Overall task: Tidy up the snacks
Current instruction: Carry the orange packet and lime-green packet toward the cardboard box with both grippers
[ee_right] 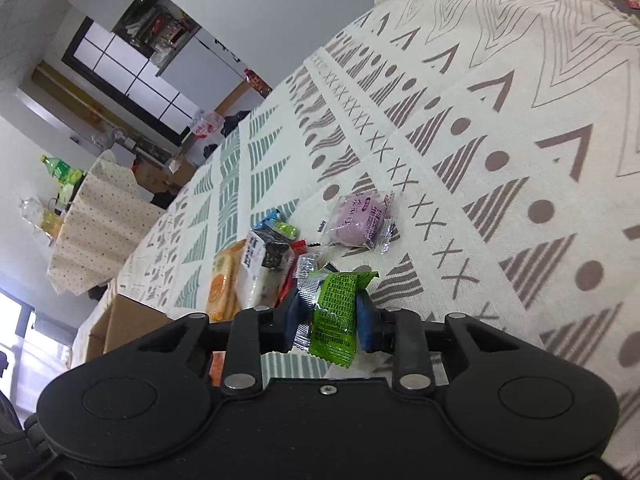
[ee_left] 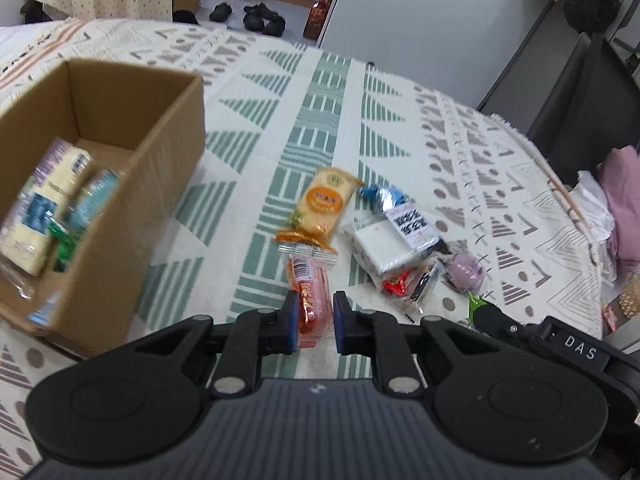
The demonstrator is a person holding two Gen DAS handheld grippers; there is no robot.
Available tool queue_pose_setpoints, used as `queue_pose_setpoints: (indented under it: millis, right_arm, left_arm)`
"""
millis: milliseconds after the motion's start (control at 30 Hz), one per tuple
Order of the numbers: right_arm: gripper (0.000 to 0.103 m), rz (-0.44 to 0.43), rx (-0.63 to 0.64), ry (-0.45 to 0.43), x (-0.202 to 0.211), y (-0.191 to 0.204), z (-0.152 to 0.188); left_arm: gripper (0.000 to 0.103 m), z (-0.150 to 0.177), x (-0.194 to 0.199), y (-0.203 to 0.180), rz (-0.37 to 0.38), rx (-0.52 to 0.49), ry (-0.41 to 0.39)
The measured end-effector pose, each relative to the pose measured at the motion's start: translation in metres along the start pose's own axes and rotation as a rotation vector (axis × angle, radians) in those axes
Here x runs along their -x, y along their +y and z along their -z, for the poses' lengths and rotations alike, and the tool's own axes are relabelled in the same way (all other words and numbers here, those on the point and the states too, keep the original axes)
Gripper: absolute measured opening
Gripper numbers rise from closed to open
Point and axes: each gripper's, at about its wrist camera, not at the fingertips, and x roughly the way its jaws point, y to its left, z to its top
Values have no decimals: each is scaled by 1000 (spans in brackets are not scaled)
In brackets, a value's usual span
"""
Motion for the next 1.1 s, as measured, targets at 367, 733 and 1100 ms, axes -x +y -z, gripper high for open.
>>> queue_pose_setpoints:
  millis: [367, 733, 1100]
  right_arm:
    - [29, -52, 25, -52, 44, 29, 19]
    - [29, -86, 97, -78, 62, 78, 35]
    - [28, -118, 167, -86, 64, 129, 47]
  left_arm:
    - [16, -12, 58, 26, 40, 3, -85]
    - [16, -22, 102, 60, 62, 46, -162]
    - [16, -28, 128, 102, 61, 118, -218]
